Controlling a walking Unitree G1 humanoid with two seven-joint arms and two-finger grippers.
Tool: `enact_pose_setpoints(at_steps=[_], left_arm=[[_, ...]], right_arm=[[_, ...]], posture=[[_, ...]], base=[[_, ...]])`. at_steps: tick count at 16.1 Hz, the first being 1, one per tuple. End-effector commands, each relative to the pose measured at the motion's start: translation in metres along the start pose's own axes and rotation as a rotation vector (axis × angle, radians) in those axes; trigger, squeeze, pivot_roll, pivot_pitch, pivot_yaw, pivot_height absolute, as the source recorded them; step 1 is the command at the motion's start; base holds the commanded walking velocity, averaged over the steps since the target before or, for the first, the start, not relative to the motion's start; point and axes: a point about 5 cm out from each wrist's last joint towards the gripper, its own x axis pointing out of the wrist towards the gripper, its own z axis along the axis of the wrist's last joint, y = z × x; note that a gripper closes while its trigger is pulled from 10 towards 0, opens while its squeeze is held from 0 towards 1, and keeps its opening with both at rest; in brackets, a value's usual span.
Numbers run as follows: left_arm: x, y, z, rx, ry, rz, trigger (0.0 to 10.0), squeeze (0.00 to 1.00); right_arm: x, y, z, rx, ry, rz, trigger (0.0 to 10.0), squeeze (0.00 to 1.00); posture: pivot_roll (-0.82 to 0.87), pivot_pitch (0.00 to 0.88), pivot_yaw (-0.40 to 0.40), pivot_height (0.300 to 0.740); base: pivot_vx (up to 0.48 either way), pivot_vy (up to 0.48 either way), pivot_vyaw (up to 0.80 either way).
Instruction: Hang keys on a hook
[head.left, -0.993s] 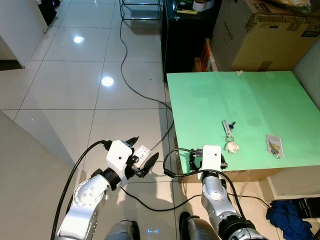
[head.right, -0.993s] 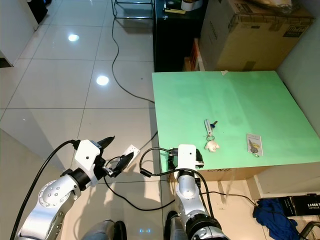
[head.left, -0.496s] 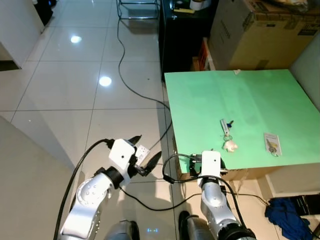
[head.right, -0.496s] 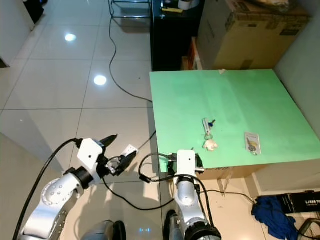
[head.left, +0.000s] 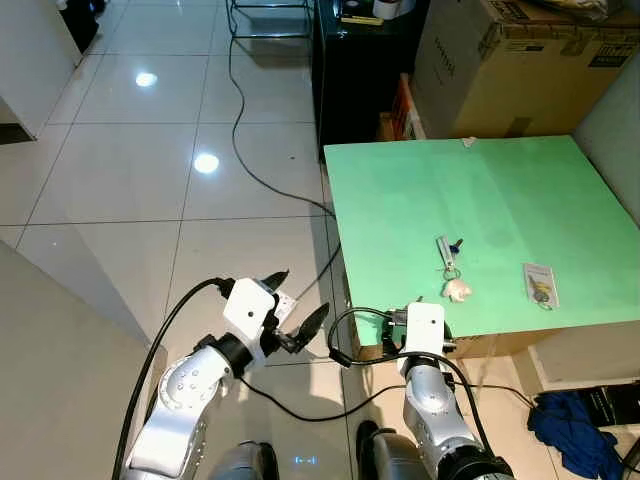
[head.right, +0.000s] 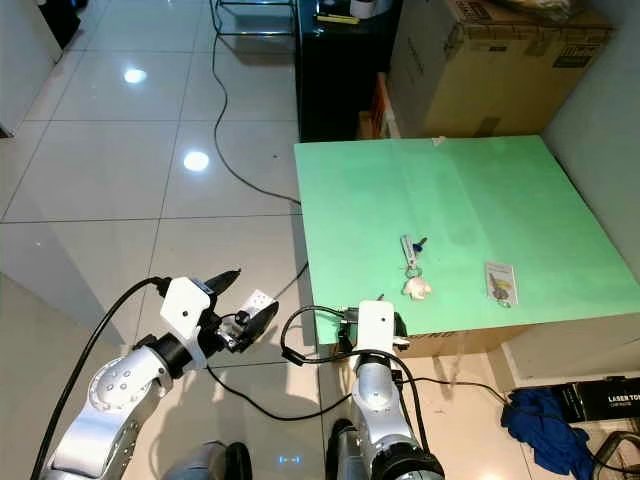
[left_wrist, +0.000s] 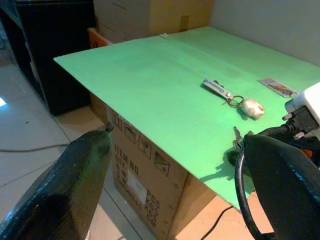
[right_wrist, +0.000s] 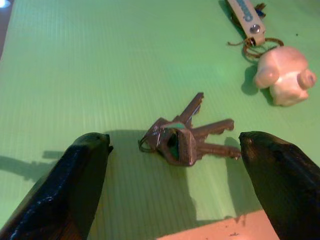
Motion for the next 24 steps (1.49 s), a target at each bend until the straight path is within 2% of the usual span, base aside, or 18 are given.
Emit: enact_pose_setpoints(at_steps=[1,2,10,19,24], left_arm=[[0.0,-0.003,-0.004,-0.002,0.011,-0.007,10.0,0.0],[0.001,-0.003,-0.004,-0.003,0.01,-0.006,10.0,0.0],[0.003,-0.004,-0.005,-0.005,0.008,-0.004,10.0,0.0],[0.006,-0.004,-0.004,0.002,0.005,-0.008,10.0,0.0],[0.011,-0.003,-0.004,0.006,-0.004,-0.008,10.0,0.0]], right_arm=[[0.0,0.0,-0.001,-0.01,0.009,0.004,2.0,0.0],[0.0,0.0,0.0,-0.018,0.002,0.011,0.0,0.0],[0.002,0.002,0.001,-0.031,0.002,0.032,0.0,0.0],[0.002,-0.002,-0.004,0.007,0.04,0.02,0.0,0.0],[0.008,-0.003,0.009,-0.004,-0.015,0.035,0.0,0.0]], posture=[[0.02,0.204,-0.012,0.74],[0.01,0.205,-0.013,0.74],[0.01,0.198,-0.017,0.74],[0.01,0.195,-0.015,0.74],[0.0,0.158,-0.018,0.74]], base=[[0.0,0.0,0.0],[0.0,0.0,0.0],[0.0,0.0,0.0],[0.0,0.0,0.0],[0.0,0.0,0.0]])
